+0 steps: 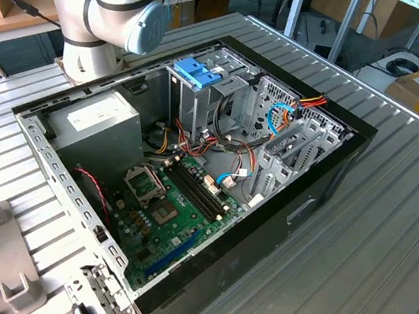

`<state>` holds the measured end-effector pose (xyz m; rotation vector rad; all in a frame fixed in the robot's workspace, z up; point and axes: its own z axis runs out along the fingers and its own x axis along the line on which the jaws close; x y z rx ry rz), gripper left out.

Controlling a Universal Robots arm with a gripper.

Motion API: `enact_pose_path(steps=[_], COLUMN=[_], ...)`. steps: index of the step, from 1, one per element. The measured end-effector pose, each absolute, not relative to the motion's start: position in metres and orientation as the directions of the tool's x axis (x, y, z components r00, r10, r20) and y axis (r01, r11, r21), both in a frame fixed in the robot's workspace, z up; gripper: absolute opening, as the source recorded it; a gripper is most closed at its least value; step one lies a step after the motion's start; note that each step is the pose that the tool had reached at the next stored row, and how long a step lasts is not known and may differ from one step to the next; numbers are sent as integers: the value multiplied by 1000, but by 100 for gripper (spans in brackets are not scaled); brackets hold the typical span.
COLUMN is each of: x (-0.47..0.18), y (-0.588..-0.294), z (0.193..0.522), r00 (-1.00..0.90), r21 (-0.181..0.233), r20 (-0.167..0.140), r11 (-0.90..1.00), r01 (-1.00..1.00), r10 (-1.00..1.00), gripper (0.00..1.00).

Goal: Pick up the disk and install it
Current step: 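Pick up the disk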

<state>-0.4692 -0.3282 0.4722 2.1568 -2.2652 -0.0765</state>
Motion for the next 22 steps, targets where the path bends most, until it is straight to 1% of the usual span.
enact_pose_path(steps=[22], x=[-469], y=[-328], z=[488], r00=[-49], r21=[44], r20=[-24], r11=[48], r01=[-998], r10=[-998], gripper=[37])
